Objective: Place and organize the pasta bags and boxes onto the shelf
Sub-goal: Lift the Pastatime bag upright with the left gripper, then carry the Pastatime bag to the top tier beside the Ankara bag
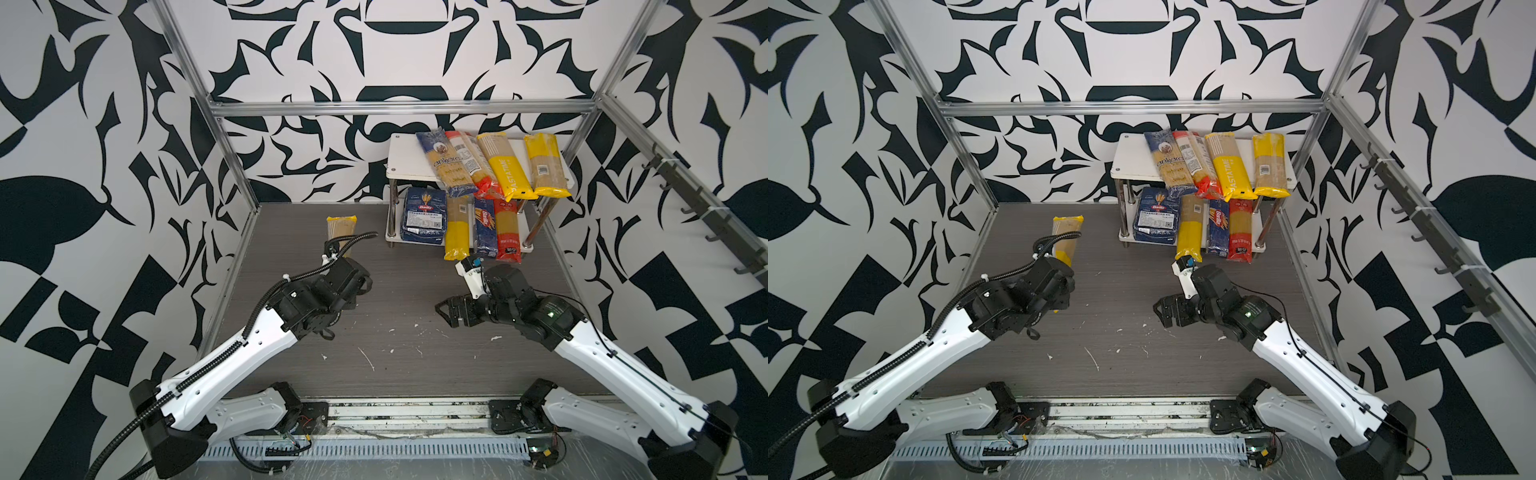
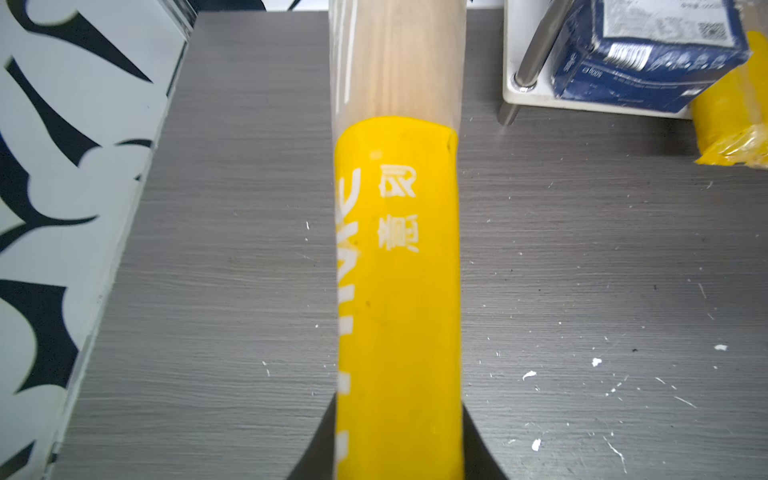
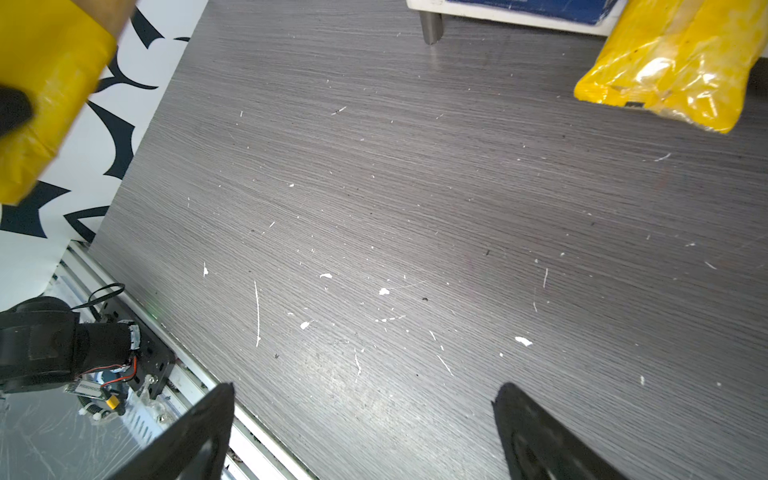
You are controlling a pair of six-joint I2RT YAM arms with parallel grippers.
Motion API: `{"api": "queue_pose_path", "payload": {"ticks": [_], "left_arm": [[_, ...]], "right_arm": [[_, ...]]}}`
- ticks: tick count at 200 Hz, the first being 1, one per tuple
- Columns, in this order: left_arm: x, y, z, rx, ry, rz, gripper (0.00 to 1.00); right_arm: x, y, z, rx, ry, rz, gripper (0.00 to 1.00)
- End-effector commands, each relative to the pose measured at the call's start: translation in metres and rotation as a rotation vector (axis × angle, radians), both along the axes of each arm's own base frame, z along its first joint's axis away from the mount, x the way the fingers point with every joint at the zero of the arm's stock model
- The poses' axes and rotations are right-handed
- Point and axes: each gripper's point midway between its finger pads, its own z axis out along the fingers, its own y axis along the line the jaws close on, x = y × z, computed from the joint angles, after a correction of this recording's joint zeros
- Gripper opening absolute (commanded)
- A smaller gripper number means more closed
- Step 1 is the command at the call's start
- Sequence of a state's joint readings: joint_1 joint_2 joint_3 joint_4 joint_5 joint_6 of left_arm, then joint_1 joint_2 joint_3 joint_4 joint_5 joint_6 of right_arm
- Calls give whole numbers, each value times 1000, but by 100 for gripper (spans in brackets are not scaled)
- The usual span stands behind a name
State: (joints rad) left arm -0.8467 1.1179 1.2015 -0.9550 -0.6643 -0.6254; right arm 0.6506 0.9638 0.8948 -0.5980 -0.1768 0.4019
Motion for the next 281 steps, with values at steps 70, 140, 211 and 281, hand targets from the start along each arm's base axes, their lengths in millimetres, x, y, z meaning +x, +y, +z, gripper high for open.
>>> {"api": "queue_pose_path", "payload": {"ticks": [70,140,211,281], "left_arm": [[41,3,101,11,-174,13,0],[78,-11,142,13,-213,-7,0],[113,-25,190,7,-285,-28,0],[151,-60,213,-62,-328,-81,0]], "right_arm": [[13,13,45,74,-98,11,100],[18,13,61,69,-137,7,100],[27,10,78,51,-181,-2,100],[39,-2,87,51,-205,-44,100]]}}
